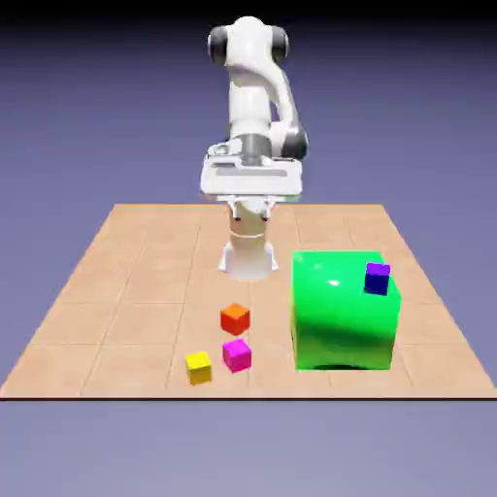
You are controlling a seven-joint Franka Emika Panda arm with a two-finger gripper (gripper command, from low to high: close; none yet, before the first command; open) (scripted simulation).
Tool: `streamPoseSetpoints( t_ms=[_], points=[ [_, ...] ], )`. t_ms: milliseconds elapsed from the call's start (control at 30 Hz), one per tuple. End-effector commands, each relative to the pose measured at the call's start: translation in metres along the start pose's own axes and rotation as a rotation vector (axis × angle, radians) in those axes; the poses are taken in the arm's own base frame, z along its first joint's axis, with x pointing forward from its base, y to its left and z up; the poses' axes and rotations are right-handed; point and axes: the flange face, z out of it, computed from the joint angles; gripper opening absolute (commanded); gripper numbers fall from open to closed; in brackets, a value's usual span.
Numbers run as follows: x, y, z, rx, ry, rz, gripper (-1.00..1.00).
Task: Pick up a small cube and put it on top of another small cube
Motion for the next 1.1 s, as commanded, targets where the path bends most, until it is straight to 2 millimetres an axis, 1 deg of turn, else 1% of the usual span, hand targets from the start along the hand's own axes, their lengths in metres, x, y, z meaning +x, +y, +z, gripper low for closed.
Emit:
streamPoseSetpoints(
  t_ms=[0, 133, 300, 500, 667, 767, 800, 833, 1067],
  points=[
    [0.004, 0.004, 0.011, -0.026, -0.028, 0.055, 0.00],
    [0.017, 0.023, 0.056, -0.139, -0.129, 0.273, 0.00],
    [0.026, 0.054, 0.112, -0.300, -0.225, 0.537, 0.00],
    [0.029, 0.099, 0.175, -0.513, -0.291, 0.838, 0.00],
    [0.027, 0.142, 0.221, -0.696, -0.301, 1.072, 0.00],
    [0.024, 0.169, 0.246, -0.806, -0.287, 1.205, 0.00],
    [0.024, 0.174, 0.250, -0.826, -0.283, 1.229, 0.00],
    [0.024, 0.174, 0.250, -0.826, -0.283, 1.229, 0.00],
    [-0.001, 0.197, 0.283, -0.839, -0.270, 1.222, 0.00]
  ],
)
